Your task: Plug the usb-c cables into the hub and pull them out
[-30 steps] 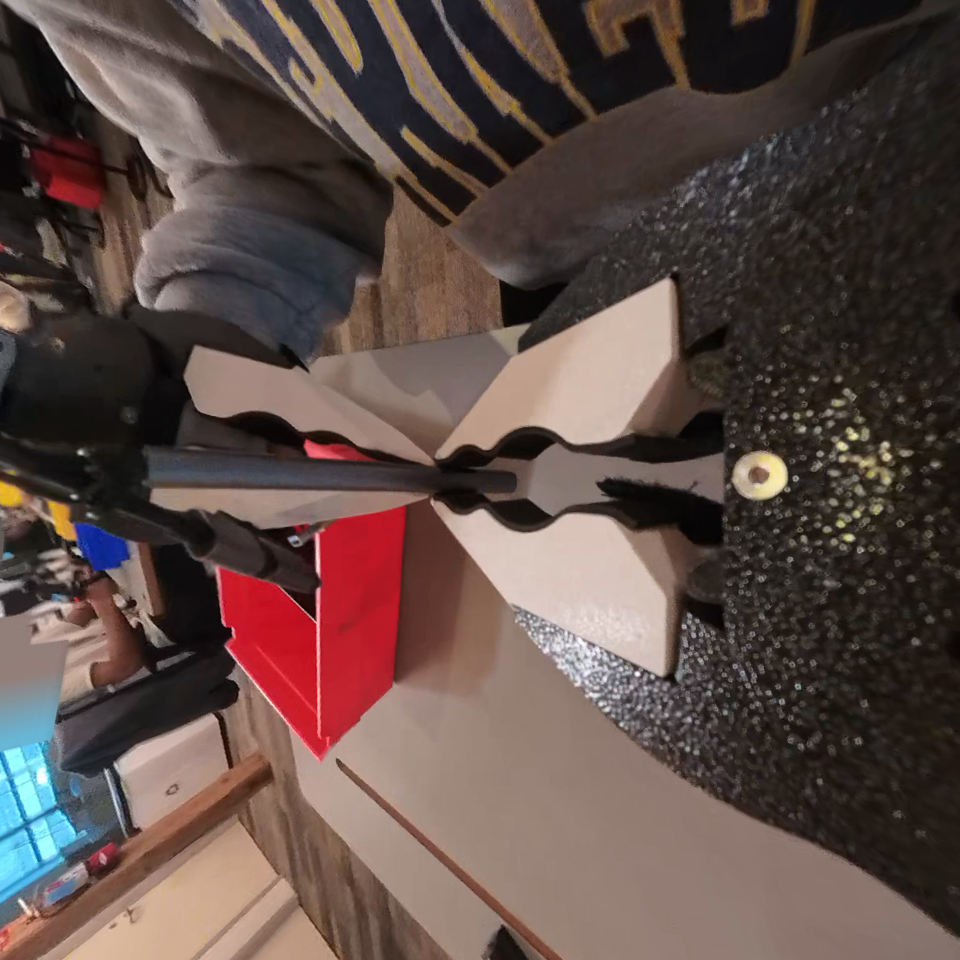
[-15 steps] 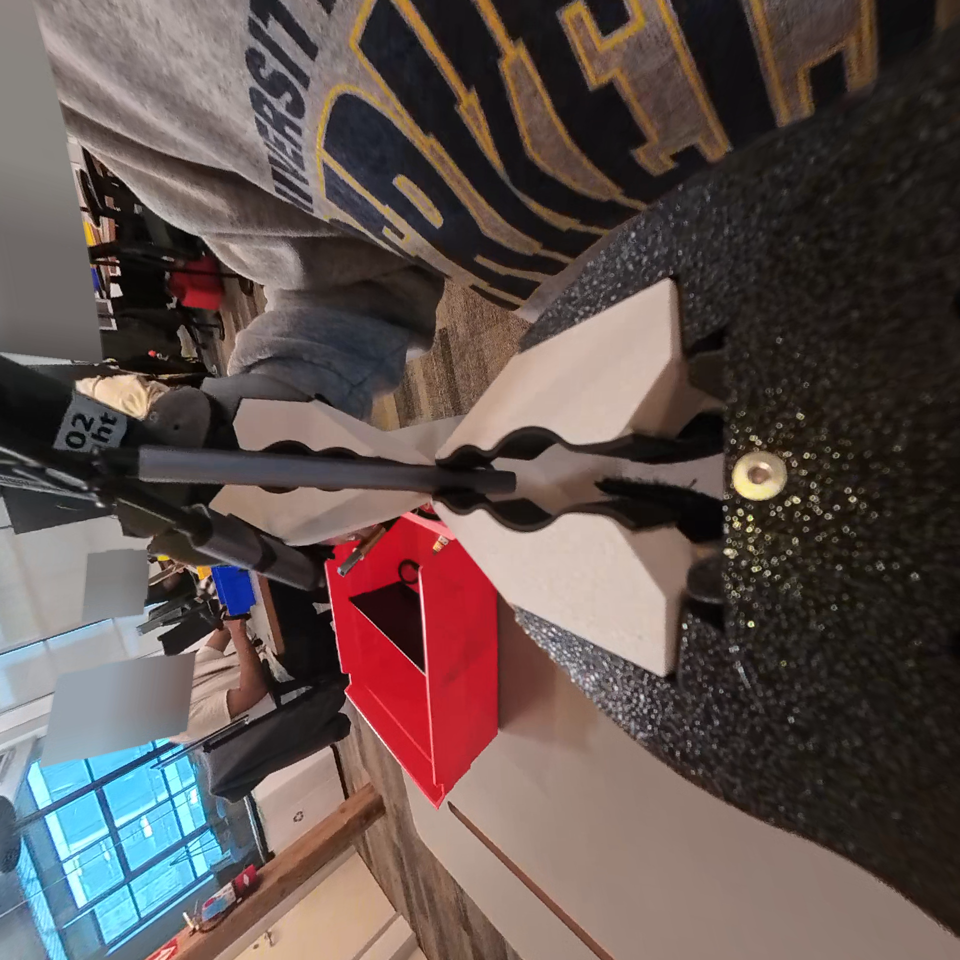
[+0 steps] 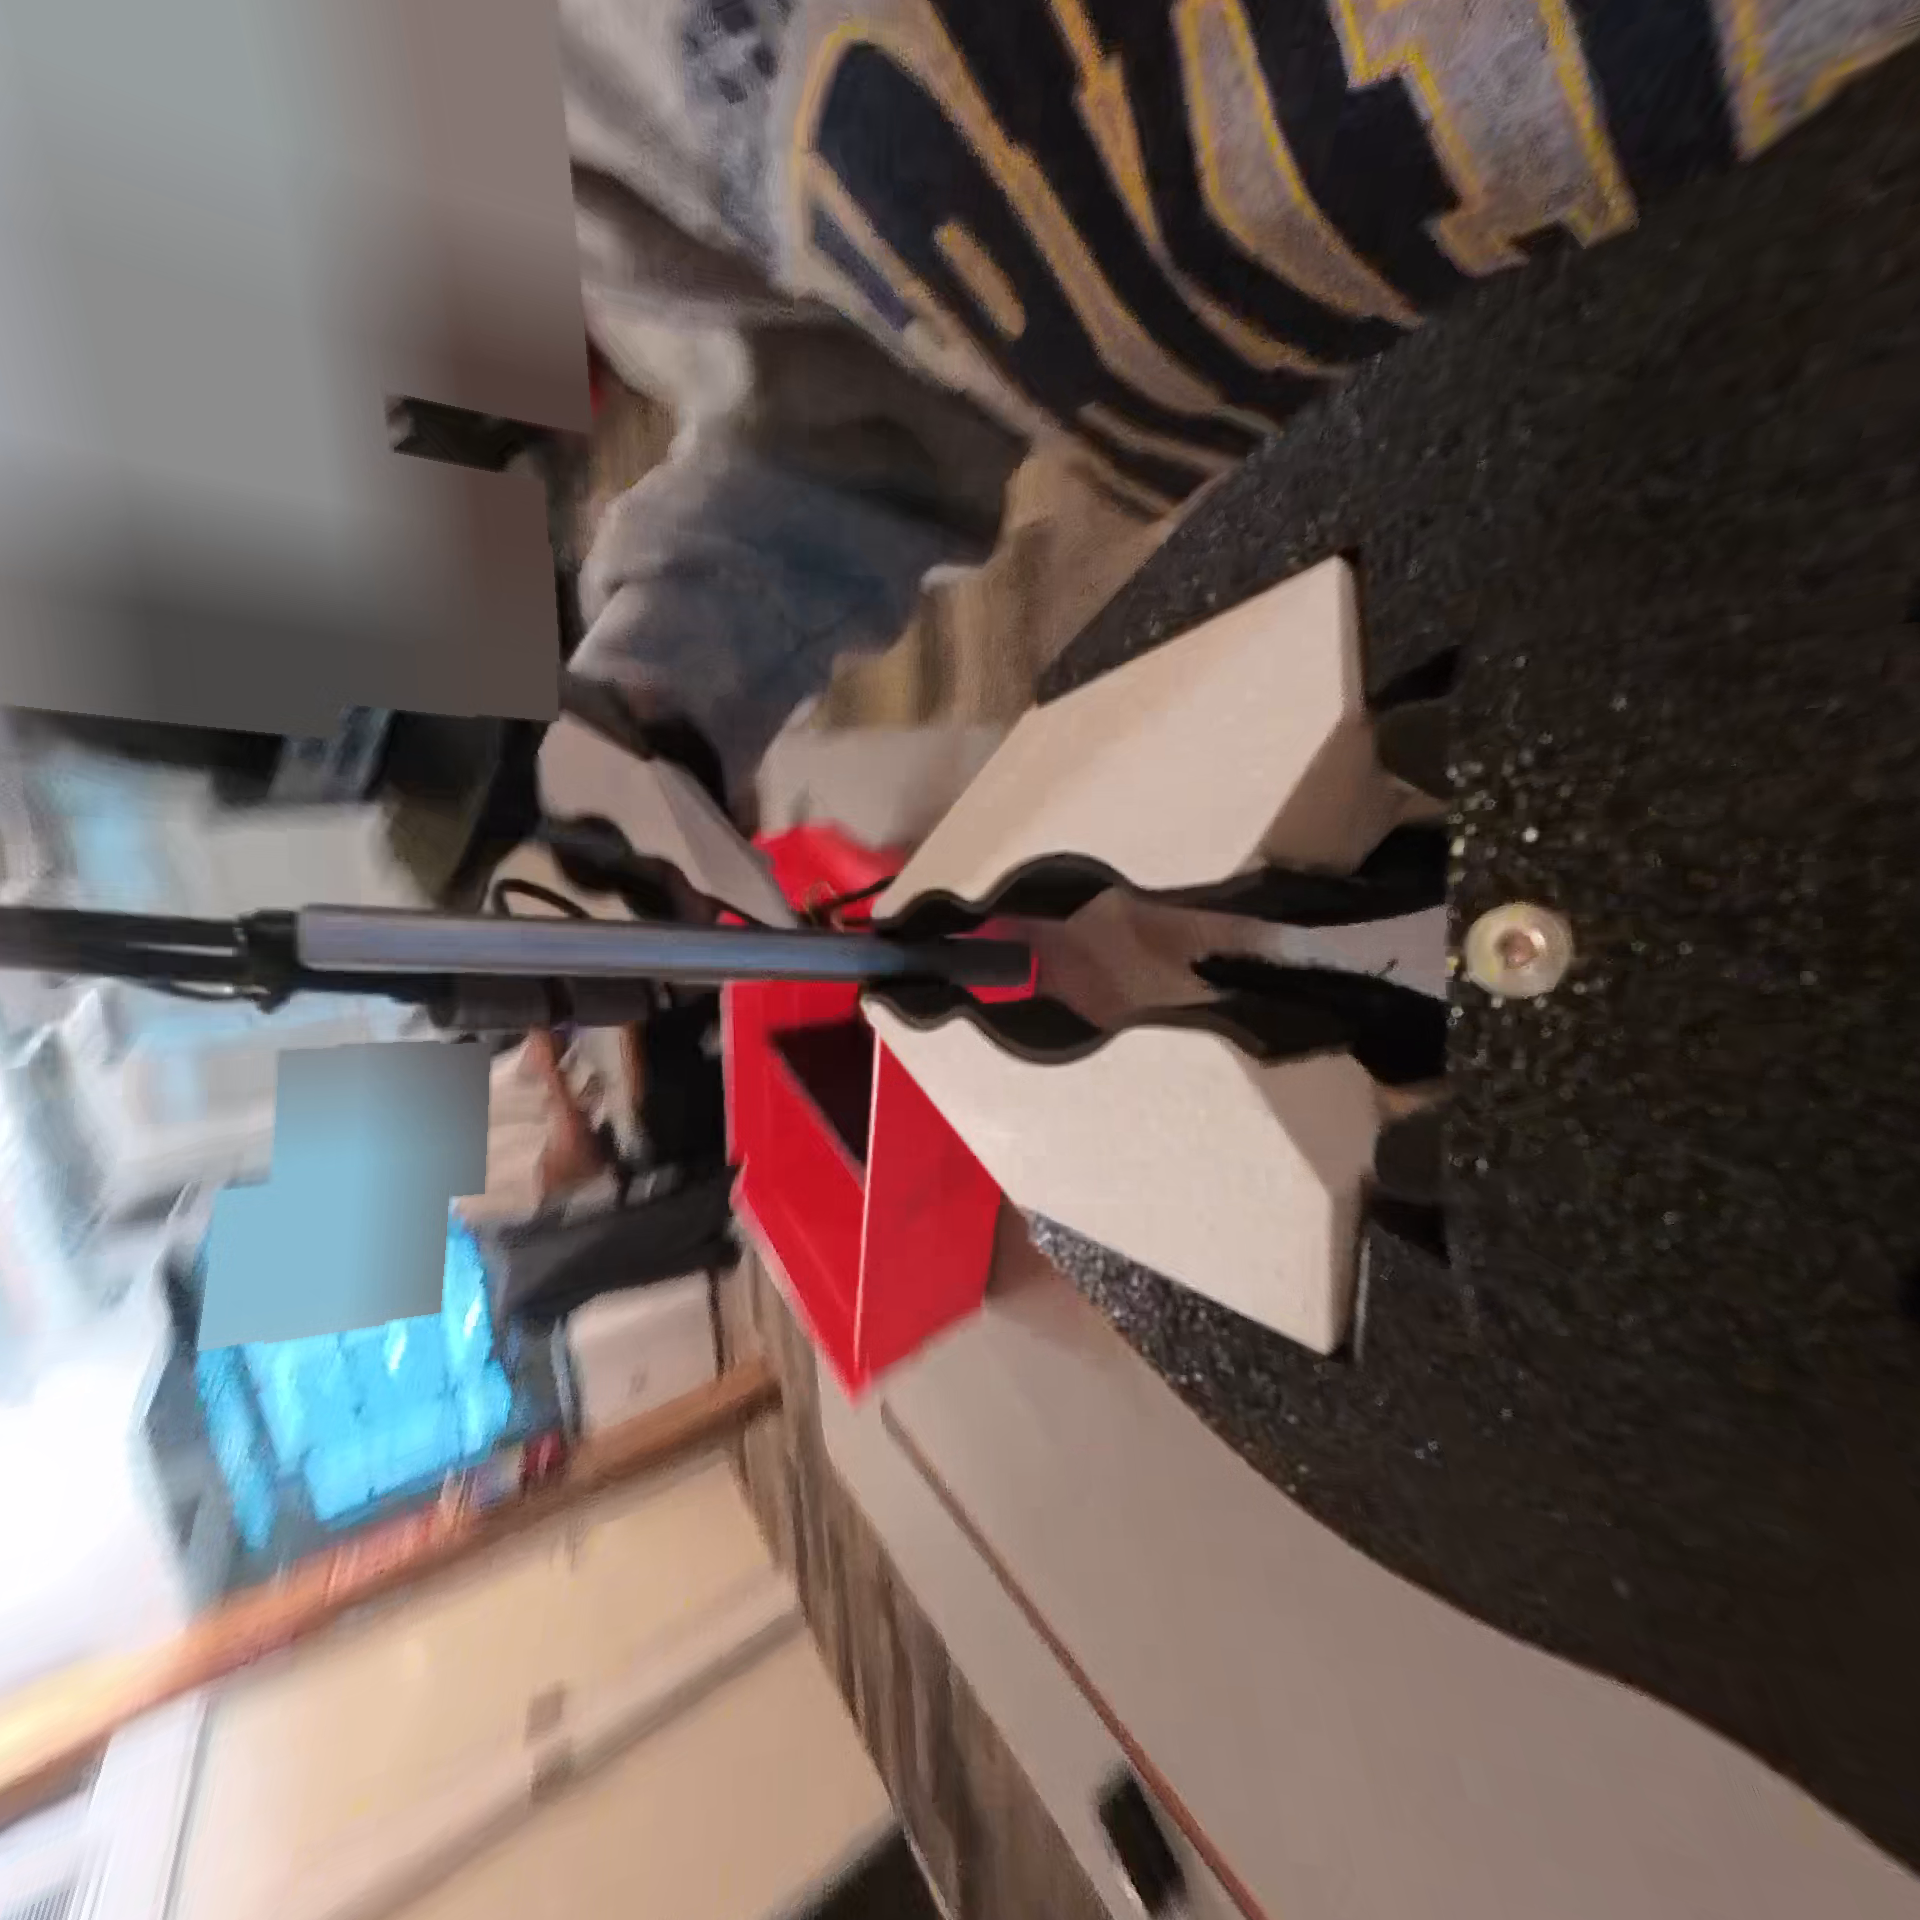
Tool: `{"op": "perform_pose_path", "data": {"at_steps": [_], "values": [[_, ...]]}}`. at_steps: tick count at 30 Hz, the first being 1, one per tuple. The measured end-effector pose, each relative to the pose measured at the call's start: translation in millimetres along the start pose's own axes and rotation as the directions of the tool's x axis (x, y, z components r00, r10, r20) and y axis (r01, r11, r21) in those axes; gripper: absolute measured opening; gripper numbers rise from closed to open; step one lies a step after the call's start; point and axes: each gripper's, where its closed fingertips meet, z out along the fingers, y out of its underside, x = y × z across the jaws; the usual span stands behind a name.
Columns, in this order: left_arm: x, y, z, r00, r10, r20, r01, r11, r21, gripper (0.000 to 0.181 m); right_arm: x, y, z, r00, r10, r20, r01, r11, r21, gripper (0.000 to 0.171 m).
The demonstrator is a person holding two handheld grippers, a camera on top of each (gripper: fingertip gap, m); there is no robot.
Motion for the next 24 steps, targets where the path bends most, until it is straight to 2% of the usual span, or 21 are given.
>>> {"op": "perform_pose_path", "data": {"at_steps": [1, 2, 4, 7, 10, 13, 17, 22, 24], "values": [[-22.0, -11.2, -27.1, 0.993, -0.092, 0.074, 0.084, 0.991, 0.101, 0.006, 25.3, 7.9, -21.2, 0.99, 0.019, -0.14, -0.021, 1.0, -0.007, 0.004], [-38.9, -17.5, -53.2, 0.977, -0.176, 0.119, 0.152, 0.97, 0.187, 0.006, 36.2, 8.9, -43.2, 0.978, 0.048, -0.202, -0.044, 0.999, 0.025, 0.004], [-54.4, -1.8, -76.9, 0.955, -0.202, 0.217, 0.176, 0.975, 0.135, 0.006, 46.1, 9.7, -75.3, 0.957, 0.065, -0.282, -0.054, 0.997, 0.047, 0.004], [-49.5, 13.5, -72.4, 0.956, -0.185, 0.228, 0.177, 0.983, 0.052, 0.006, 71.0, 14.1, -107.2, 0.913, 0.073, -0.401, -0.062, 0.997, 0.042, 0.005], [-50.4, 22.9, -59.7, 0.955, -0.213, 0.207, 0.214, 0.977, 0.018, 0.006, 103.7, 36.8, -128.4, 0.865, 0.135, -0.483, -0.144, 0.989, 0.018, 0.005], [-47.9, 30.8, -45.7, 0.944, -0.282, 0.169, 0.285, 0.959, 0.007, 0.006, 121.1, 77.0, -131.4, 0.837, 0.203, -0.509, -0.265, 0.963, -0.052, 0.005], [-42.2, 41.9, -28.7, 0.936, -0.322, 0.141, 0.329, 0.944, -0.03, 0.006, 112.2, 131.2, -120.2, 0.831, 0.283, -0.479, -0.417, 0.887, -0.198, 0.005], [-37.8, 48.4, -10.5, 0.934, -0.338, 0.118, 0.347, 0.936, -0.064, 0.006, 93.4, 169.4, -111.0, 0.811, 0.349, -0.47, -0.535, 0.767, -0.353, 0.042], [-38.1, 53.3, -4.1, 0.936, -0.326, 0.131, 0.339, 0.936, -0.096, 0.006, 92.2, 156.3, -110.8, 0.815, 0.288, -0.503, -0.509, 0.771, -0.383, 0.053]]}}
